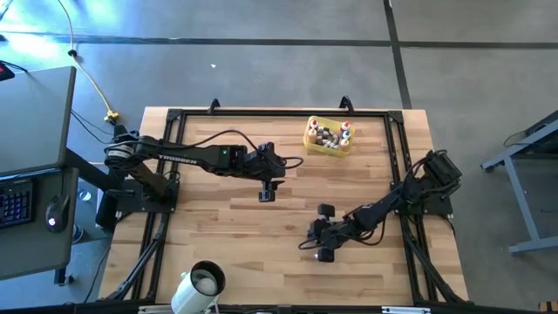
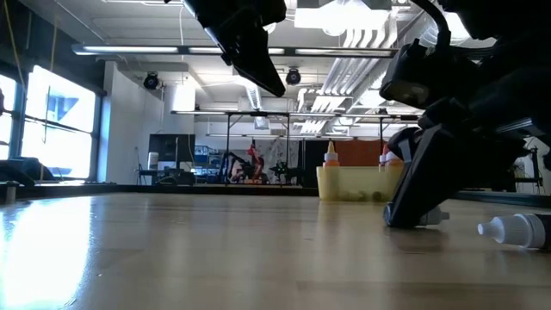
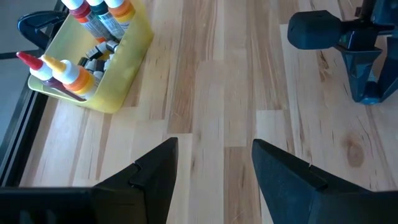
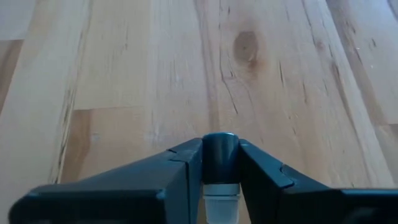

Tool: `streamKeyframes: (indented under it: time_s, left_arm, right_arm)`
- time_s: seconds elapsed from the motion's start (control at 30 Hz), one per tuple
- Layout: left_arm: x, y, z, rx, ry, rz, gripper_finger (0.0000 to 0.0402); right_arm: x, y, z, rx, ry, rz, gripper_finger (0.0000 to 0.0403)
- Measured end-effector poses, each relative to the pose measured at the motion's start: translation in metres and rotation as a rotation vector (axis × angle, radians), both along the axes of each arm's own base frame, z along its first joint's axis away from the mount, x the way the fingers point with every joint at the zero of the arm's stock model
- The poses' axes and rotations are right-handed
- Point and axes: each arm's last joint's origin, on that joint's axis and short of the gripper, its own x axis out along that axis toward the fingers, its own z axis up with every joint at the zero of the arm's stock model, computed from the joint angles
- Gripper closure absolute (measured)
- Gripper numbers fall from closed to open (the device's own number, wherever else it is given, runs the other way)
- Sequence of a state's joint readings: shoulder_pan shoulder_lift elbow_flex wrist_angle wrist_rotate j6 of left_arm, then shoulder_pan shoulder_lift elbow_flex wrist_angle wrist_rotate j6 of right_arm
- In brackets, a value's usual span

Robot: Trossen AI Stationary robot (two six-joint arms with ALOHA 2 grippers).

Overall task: Pick & Place food coloring
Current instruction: Put the small violet food coloring bottle into the yellow bin

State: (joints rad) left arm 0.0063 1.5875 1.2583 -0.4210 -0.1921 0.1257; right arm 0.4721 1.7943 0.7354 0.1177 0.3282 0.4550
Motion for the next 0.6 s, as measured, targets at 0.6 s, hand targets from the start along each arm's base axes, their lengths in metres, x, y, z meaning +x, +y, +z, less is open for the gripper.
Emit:
streamKeyframes:
  time_s: [0.6]
  left_arm:
    - [0.000, 0.002, 0.000, 0.047, 0.001, 0.050, 0.0199]
  right_arm:
    - [-0.002, -0.064, 0.044, -0.506, -0.074, -0.320, 0.0320]
